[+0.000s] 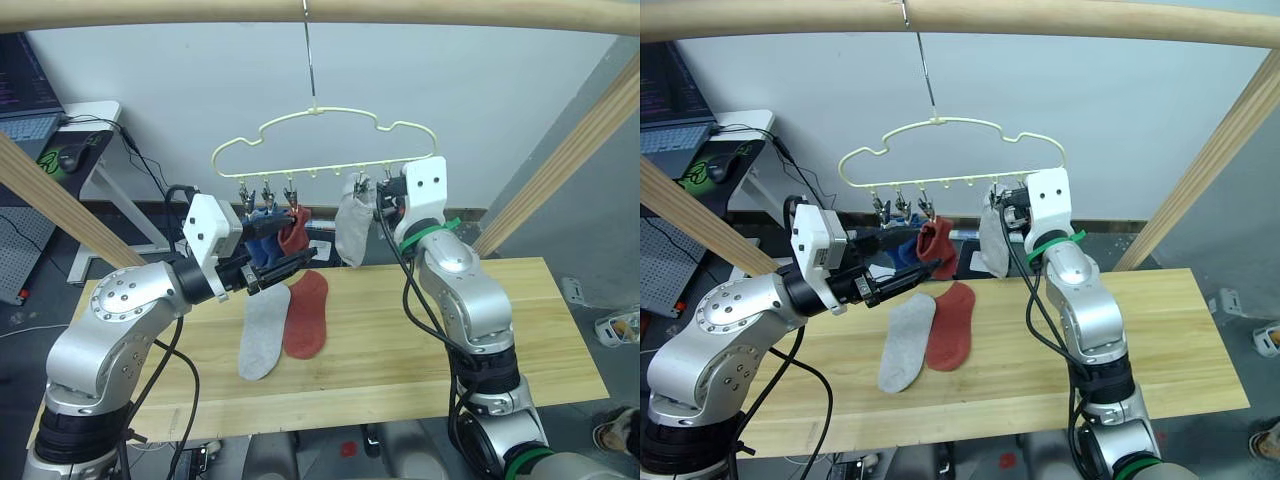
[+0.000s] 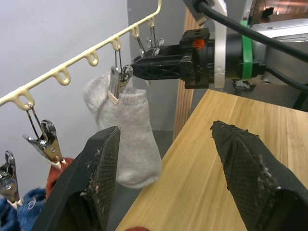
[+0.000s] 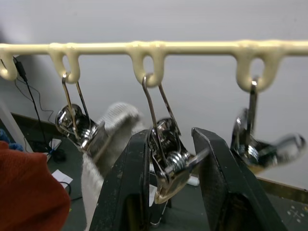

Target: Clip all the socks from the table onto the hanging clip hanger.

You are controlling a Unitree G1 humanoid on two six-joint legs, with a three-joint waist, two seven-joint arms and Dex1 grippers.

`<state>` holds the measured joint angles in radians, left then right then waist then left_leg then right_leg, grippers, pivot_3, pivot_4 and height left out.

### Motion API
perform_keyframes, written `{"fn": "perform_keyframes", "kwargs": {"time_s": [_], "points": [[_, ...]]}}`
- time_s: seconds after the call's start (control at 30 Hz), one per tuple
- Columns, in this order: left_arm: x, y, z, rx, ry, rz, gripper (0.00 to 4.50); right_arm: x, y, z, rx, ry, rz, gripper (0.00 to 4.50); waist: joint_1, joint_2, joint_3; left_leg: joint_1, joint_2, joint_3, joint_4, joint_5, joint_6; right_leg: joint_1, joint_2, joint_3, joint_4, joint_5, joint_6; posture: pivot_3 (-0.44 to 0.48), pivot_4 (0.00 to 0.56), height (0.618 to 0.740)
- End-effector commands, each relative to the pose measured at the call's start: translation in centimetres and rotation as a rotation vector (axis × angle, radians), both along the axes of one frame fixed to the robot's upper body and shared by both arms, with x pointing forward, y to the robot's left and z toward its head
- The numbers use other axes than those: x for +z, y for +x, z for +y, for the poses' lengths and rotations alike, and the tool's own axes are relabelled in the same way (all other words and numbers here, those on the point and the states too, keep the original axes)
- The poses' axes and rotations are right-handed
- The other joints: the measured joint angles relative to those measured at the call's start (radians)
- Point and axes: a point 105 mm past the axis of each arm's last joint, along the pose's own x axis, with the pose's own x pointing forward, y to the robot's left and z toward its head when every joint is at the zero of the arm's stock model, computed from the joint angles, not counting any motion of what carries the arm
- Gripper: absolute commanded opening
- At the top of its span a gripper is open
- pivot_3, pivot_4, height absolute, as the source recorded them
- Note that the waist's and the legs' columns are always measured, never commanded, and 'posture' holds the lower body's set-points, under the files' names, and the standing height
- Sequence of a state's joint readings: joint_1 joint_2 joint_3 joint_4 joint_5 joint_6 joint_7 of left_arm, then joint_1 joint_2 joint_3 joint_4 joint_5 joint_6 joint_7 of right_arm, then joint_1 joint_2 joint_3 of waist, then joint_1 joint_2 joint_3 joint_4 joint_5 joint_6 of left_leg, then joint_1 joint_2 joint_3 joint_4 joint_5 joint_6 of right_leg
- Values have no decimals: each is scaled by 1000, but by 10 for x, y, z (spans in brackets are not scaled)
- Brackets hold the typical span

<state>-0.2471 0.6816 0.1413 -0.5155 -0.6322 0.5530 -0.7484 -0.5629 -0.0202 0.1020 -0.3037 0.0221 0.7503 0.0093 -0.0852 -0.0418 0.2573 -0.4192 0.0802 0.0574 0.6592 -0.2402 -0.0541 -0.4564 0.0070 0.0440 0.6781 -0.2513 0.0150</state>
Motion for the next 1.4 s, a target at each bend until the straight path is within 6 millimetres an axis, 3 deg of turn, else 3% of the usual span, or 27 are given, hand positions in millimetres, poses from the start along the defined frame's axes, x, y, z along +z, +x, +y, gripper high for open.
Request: {"fn": "perform_keyframes", "kwargs": {"time_s": [0.03, 1.13, 1.33, 1.4], "points": [[7, -4, -5, -27, 2, -48, 3246, 15, -7, 0, -8, 13, -60, 1404, -1, 0, 0, 0, 0, 0, 0, 0, 0, 0, 0, 0, 0, 0, 0, -110, 269, 740], [4, -3, -4, -29, 10, -48, 3246, 30, -2, 20, 79, 66, -103, 1404, -2, 0, 0, -1, 0, 0, 0, 0, 0, 0, 0, 0, 0, 0, 0, -106, 260, 740], [3, -3, -3, -21, 9, -41, 3246, 32, -2, 17, 67, 68, -117, 152, -2, 0, 0, -1, 0, 0, 0, 0, 0, 0, 0, 0, 0, 0, 0, -109, 262, 740], [2, -3, -2, -17, 8, -40, 3246, 32, -3, 16, 63, 67, -118, 29, -2, 0, 0, -1, 0, 0, 0, 0, 0, 0, 0, 0, 0, 0, 0, -112, 262, 740]]}}
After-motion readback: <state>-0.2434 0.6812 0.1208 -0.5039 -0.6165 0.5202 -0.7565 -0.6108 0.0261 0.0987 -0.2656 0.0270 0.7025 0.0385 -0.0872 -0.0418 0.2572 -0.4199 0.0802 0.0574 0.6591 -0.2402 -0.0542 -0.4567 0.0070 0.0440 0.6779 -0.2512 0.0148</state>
